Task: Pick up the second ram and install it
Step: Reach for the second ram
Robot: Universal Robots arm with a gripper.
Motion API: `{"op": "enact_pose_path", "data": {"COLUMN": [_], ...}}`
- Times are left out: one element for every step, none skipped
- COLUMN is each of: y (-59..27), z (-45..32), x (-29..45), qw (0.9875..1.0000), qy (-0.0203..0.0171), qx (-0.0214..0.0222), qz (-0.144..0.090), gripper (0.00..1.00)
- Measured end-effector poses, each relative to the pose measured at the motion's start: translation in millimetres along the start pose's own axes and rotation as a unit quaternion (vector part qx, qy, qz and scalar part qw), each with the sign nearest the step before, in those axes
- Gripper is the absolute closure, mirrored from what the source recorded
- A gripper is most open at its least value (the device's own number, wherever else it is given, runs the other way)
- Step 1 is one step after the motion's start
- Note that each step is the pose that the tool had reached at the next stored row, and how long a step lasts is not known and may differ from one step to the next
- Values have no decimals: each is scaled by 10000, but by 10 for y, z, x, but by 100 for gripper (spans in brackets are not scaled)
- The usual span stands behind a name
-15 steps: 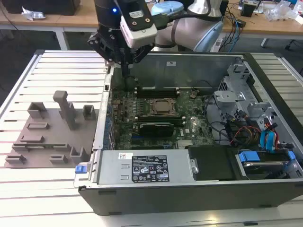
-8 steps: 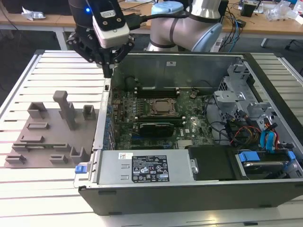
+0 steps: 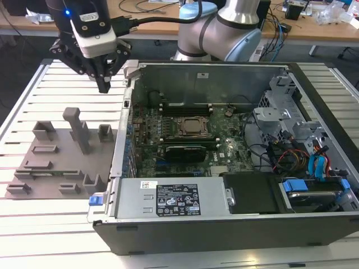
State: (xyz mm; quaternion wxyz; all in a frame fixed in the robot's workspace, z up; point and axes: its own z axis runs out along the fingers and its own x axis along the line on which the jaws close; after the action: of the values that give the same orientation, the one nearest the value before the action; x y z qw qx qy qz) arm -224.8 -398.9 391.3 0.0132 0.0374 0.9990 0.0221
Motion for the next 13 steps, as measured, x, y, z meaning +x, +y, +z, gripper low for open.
{"op": "enact_pose_path", "data": {"y": [-3,-4,-5,-8,-10,-12,-14,-17,-19,-20,-22,-23,-25], "z": [0,0,0,0,1,1,1,2,2,2,2,2,2], "x": [32,55,72,103,137,165,178,220,248,270,289,311,334], "qw": [10000,10000,10000,10000,10000,10000,10000,10000,10000,10000,10000,10000,10000], "qy": [0,0,0,0,0,0,0,0,0,0,0,0,0], "qx": [0,0,0,0,0,0,0,0,0,0,0,0,0], "qz": [0,0,0,1,0,0,0,0,0,0,0,0,0], "gripper": [90,90,90,90,90,90,90,90,90,90,90,90,90]}}
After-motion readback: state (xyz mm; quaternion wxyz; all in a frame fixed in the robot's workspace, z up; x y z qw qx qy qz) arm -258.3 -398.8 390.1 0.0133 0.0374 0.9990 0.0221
